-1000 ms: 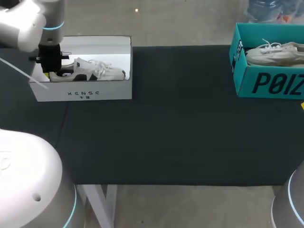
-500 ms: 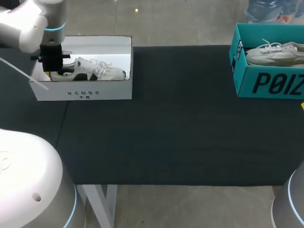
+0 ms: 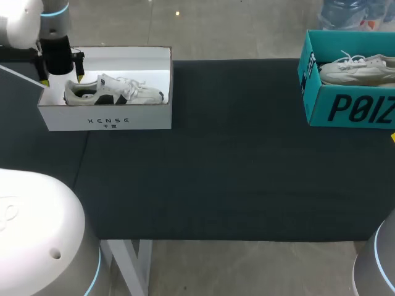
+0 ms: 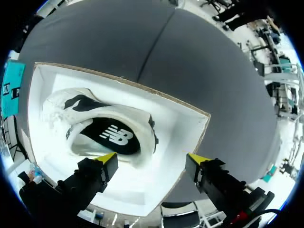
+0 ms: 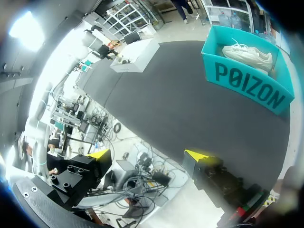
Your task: Take the shoe out of the shoebox, open the shoe tongue, remove and reinsert the insole, then place the shoe into the shoebox
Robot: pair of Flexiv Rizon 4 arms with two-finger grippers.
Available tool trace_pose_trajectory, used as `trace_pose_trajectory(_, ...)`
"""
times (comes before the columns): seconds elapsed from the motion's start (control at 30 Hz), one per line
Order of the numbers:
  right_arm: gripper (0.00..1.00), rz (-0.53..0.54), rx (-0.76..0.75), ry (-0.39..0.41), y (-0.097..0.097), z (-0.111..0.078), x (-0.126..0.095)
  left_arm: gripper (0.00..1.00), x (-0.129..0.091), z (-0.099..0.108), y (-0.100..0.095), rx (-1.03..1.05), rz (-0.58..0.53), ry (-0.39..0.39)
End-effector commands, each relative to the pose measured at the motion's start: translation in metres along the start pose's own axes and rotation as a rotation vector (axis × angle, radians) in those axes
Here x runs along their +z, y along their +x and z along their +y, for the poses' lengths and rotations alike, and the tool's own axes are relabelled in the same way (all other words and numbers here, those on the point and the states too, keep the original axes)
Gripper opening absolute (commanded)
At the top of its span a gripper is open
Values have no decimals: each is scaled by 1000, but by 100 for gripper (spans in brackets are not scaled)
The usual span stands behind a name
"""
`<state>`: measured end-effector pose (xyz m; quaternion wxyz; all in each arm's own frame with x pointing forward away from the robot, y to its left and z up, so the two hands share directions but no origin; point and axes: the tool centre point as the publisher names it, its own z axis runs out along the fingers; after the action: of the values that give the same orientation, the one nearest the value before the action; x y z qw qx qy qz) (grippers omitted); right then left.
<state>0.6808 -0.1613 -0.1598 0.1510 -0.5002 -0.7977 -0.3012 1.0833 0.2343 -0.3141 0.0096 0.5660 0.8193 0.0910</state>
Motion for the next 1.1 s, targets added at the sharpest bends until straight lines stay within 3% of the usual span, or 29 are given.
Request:
trace_pose_trajectory(0.03,100,-1,1,1,0,0,0,100,-29,-13,7,11,-19,-17)
trace_pose_trajectory(0.4,100,-1,1,1,0,0,0,100,-81,-55,-2,77,-100,3)
trace_pose_trajectory(1.1,100,-1,1,1,0,0,0,100,-81,-55,-2,77,-100,3)
